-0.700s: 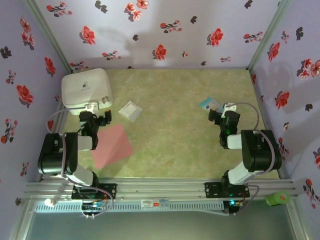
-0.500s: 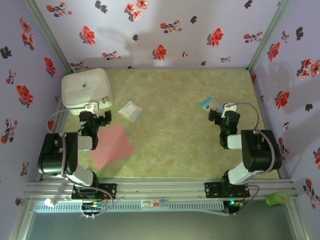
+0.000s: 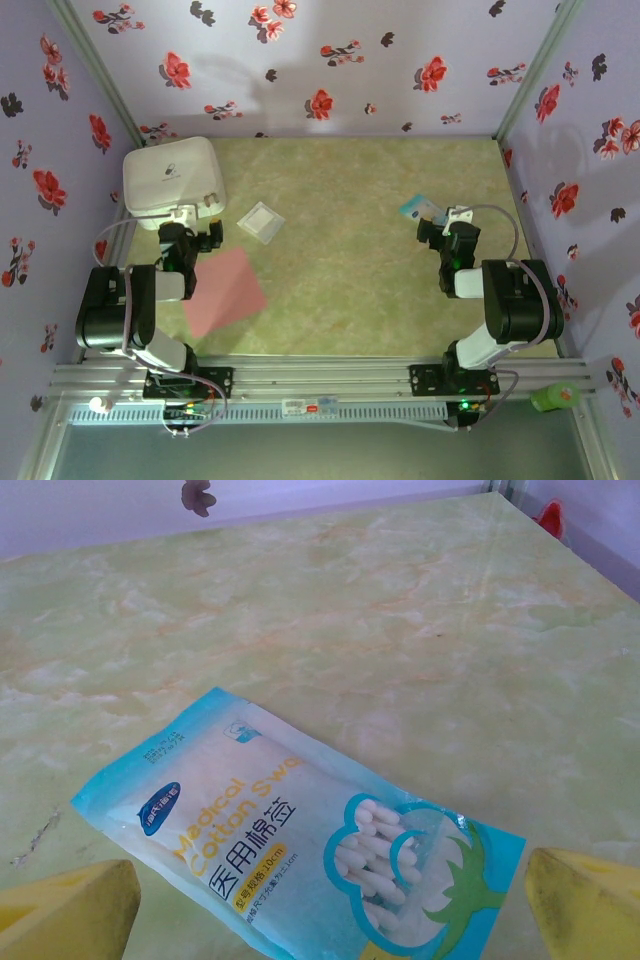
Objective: Fold a paper plane with a square sheet of paper (pick it up from the middle)
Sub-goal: Move the square sheet of paper to the center of the table.
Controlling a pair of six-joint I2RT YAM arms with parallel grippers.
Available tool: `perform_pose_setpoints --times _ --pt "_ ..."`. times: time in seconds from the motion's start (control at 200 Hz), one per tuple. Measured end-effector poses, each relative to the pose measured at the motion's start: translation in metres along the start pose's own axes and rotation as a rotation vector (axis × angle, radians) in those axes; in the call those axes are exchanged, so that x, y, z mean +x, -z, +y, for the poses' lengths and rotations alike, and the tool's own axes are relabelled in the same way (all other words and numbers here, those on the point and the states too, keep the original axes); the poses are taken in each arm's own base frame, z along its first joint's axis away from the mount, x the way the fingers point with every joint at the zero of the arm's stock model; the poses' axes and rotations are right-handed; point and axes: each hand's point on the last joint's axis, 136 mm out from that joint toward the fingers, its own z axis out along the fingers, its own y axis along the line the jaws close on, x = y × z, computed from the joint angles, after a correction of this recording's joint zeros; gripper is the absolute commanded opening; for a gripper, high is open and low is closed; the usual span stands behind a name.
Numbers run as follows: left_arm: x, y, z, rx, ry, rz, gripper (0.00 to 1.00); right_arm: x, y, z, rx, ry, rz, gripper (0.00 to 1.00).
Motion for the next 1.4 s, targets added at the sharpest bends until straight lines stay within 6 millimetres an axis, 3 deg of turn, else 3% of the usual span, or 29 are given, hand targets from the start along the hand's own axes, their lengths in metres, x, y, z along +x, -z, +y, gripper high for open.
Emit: perform_pose_setpoints --times 0.53,0.725,0.795,0.985,1.14,1.26,1.4 --pt "0.005 0.01 -0.003 0.021 -0.005 -0.01 1.0 0.0 0.0 0.003 -0.017 0.001 0.002 0.99" --pt "-0.024 0.027 -0.001 0.017 0.002 -0.075 1.0 -0.002 0.0 0.005 -0.025 0.003 0.025 0.99" --pt "-0.034 0.035 0.004 -0.008 0.022 -0.088 1.0 -0.013 0.001 0.006 -0.023 0.0 0.043 0.99" --pt "-0.058 0.054 0.028 -0.137 0.119 -0.088 1.0 -0.073 0.018 0.01 -0.028 -0.082 0.003 0.99" --pt "-0.07 0.068 0.038 -0.195 0.284 -0.017 1.0 -0.094 0.035 0.01 -0.019 -0.25 0.079 0.99" --pt "-0.068 0.079 0.035 -0.167 0.404 0.058 1.0 -0.099 0.046 0.03 -0.14 -0.364 0.151 0.99" --pt "-0.04 0.093 0.013 -0.075 0.532 0.203 1.0 -0.082 0.06 0.072 -0.367 -0.494 0.287 0.99"
